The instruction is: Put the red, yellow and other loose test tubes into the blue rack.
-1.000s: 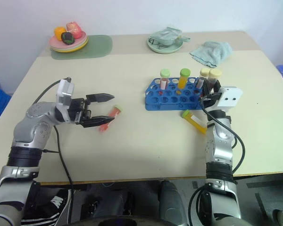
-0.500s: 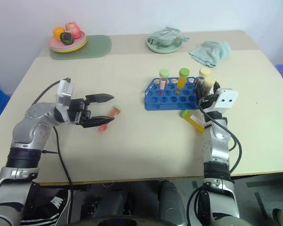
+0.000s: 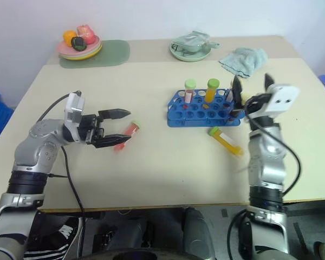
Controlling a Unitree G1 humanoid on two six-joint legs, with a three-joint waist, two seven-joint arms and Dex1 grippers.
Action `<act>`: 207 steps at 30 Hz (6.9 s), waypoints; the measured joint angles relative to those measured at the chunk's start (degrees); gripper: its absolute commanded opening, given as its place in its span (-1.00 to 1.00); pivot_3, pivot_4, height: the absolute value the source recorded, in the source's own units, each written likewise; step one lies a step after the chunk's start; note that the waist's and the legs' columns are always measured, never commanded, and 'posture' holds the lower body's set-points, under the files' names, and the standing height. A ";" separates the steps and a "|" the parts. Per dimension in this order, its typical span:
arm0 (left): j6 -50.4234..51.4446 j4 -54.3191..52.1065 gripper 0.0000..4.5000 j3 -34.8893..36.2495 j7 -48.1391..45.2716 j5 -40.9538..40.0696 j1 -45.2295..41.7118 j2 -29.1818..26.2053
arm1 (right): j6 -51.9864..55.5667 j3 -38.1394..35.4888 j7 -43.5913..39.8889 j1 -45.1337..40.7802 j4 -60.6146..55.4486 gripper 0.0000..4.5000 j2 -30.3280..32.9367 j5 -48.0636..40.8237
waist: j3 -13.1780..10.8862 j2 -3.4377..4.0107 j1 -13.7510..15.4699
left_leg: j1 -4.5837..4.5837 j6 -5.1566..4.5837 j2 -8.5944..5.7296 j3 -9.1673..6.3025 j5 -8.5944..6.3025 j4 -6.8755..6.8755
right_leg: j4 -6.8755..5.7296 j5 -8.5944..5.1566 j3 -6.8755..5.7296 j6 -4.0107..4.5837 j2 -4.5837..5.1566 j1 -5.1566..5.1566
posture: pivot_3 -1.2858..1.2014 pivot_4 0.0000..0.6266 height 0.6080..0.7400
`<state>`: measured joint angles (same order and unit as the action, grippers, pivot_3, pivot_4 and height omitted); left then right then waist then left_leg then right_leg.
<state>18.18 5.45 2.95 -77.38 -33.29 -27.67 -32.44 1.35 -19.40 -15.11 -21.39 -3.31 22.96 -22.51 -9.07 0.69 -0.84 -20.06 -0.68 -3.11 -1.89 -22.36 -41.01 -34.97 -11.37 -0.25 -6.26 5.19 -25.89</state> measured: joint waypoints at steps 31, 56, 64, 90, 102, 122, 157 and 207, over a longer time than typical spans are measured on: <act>-3.64 -1.35 1.00 -1.32 -0.54 0.99 4.01 0.54 | 69.79 24.15 -18.75 -10.08 -9.41 0.99 38.95 -14.17 | -0.01 -0.11 0.90 | -0.45 -0.09 0.00 0.00 -0.04 -0.01 | 0.56 0.02 -0.10 -0.01 0.13 -0.30 | 0.03 -0.52 1.00; -3.88 -6.20 1.00 -1.36 2.82 0.14 7.84 1.63 | 78.07 33.73 -21.73 -16.58 -2.15 0.99 35.45 -5.89 | 0.00 -0.11 1.42 | -0.41 -0.09 -0.04 0.06 -0.04 -0.06 | 0.50 0.03 -0.11 -0.02 0.15 -0.27 | 0.03 -0.52 1.00; -3.83 -6.21 1.00 -1.36 2.97 0.11 7.82 1.59 | 77.49 34.61 -23.62 -16.34 -2.09 0.62 34.74 -4.63 | 0.00 -0.11 1.42 | -0.41 -0.09 -0.04 0.06 -0.04 -0.06 | 0.50 0.03 -0.11 -0.02 0.15 -0.28 | 0.03 -0.52 1.00; -3.45 -7.09 1.00 -1.35 4.26 -0.66 7.89 1.57 | 78.26 22.71 -29.97 -12.97 -12.30 -0.59 30.84 -11.75 | 0.00 -0.12 1.48 | -0.41 -0.08 -0.04 0.03 -0.04 -0.05 | 0.50 0.03 -0.11 -0.02 0.14 -0.26 | 0.03 -0.52 1.00; -3.66 -5.27 1.00 -1.35 3.75 -0.98 6.26 1.14 | 56.88 -3.78 -11.06 -2.79 -22.48 -0.59 1.19 -12.69 | 0.02 -0.14 1.40 | -0.32 -0.06 -0.12 0.17 -0.03 -0.10 | -0.06 0.03 -0.10 -0.02 0.19 -0.41 | 0.03 -0.52 1.00; -3.83 0.14 1.00 -1.52 0.95 -0.49 1.42 0.82 | -3.66 11.00 7.07 4.41 -3.22 -0.59 -21.85 14.33 | 0.02 -0.09 -1.59 | -0.20 0.07 -0.12 0.12 0.05 0.04 | -0.19 0.01 -0.10 0.01 0.03 -0.47 | 0.03 -0.52 1.00; -2.20 -3.12 1.00 -1.40 2.61 -1.00 2.58 -0.21 | -21.08 12.66 11.29 1.02 16.57 -0.59 -17.48 19.89 | 0.02 -0.08 -1.74 | -0.20 0.09 -0.04 0.10 0.06 0.03 | -0.19 0.01 -0.09 0.01 0.04 -0.47 | 0.03 -0.52 1.00; -1.05 -4.02 1.00 -0.99 3.72 -1.15 2.81 -0.60 | -23.67 13.93 11.47 -0.14 20.74 0.97 -15.40 21.66 | 0.02 -0.08 -1.73 | -0.19 0.10 -0.04 0.09 0.06 0.02 | -0.19 0.01 -0.09 0.01 0.05 -0.44 | 0.03 -0.52 1.00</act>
<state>17.13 1.43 1.96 -73.67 -34.44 -24.86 -33.04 -22.32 -5.47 -3.64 -21.53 17.43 7.56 -0.85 -9.05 0.60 -2.57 -20.25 -0.58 -3.15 -1.80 -22.30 -40.99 -35.17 -11.36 -0.34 -6.25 5.23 -26.33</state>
